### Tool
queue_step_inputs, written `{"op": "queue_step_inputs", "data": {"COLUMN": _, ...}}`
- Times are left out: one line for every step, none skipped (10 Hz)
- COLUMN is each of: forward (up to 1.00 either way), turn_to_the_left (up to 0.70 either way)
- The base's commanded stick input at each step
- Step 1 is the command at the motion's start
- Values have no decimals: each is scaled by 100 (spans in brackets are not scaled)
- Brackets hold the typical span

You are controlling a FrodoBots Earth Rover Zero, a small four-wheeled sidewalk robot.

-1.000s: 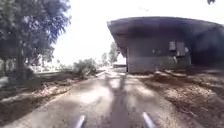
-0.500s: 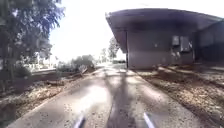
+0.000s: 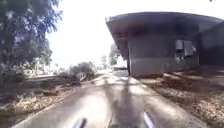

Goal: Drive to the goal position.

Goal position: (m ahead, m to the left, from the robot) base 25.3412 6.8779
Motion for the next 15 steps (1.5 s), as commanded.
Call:
{"op": "queue_step_inputs", "data": {"forward": 100, "turn_to_the_left": 0}}
{"op": "queue_step_inputs", "data": {"forward": 100, "turn_to_the_left": 0}}
{"op": "queue_step_inputs", "data": {"forward": 100, "turn_to_the_left": 0}}
{"op": "queue_step_inputs", "data": {"forward": 100, "turn_to_the_left": 0}}
{"op": "queue_step_inputs", "data": {"forward": 100, "turn_to_the_left": 0}}
{"op": "queue_step_inputs", "data": {"forward": 100, "turn_to_the_left": 0}}
{"op": "queue_step_inputs", "data": {"forward": 100, "turn_to_the_left": 0}}
{"op": "queue_step_inputs", "data": {"forward": 100, "turn_to_the_left": 0}}
{"op": "queue_step_inputs", "data": {"forward": 100, "turn_to_the_left": 0}}
{"op": "queue_step_inputs", "data": {"forward": 100, "turn_to_the_left": 0}}
{"op": "queue_step_inputs", "data": {"forward": 100, "turn_to_the_left": 0}}
{"op": "queue_step_inputs", "data": {"forward": 100, "turn_to_the_left": 0}}
{"op": "queue_step_inputs", "data": {"forward": 100, "turn_to_the_left": 0}}
{"op": "queue_step_inputs", "data": {"forward": 100, "turn_to_the_left": 0}}
{"op": "queue_step_inputs", "data": {"forward": 100, "turn_to_the_left": 0}}
